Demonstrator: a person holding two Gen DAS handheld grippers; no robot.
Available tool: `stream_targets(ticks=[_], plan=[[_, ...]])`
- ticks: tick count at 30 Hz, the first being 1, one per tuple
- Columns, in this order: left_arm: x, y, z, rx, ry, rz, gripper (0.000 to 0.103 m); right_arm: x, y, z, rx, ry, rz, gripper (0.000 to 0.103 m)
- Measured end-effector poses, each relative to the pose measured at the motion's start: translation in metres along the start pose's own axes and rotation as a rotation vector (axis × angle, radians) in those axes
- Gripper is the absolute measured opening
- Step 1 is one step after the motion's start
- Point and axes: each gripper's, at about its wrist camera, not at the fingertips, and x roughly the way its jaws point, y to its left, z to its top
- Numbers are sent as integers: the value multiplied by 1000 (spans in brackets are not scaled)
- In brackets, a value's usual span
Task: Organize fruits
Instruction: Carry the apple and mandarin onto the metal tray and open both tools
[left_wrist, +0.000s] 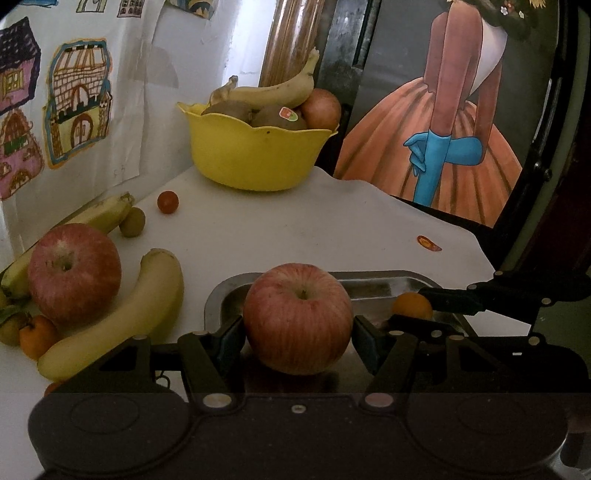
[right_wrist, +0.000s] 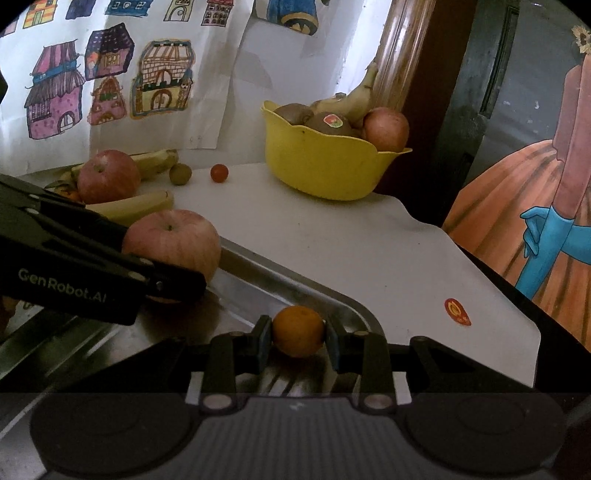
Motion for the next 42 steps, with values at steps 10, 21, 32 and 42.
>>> stream_targets(ticks=[10,21,32,42], plan=[[-6,-2,0,18,0,5,76,-3,1,-7,35,-26,-19,55],[-59,7,-3,-9,-104,28,99,-48,14,-12,34,-100,-48,93],[-139,20,-10,-13,-224,59,102,-119,40,-4,74,-189,-87,103],[-194,39,-30,-31,-258,91,102,-174,80,2,91,-249,-85,103]])
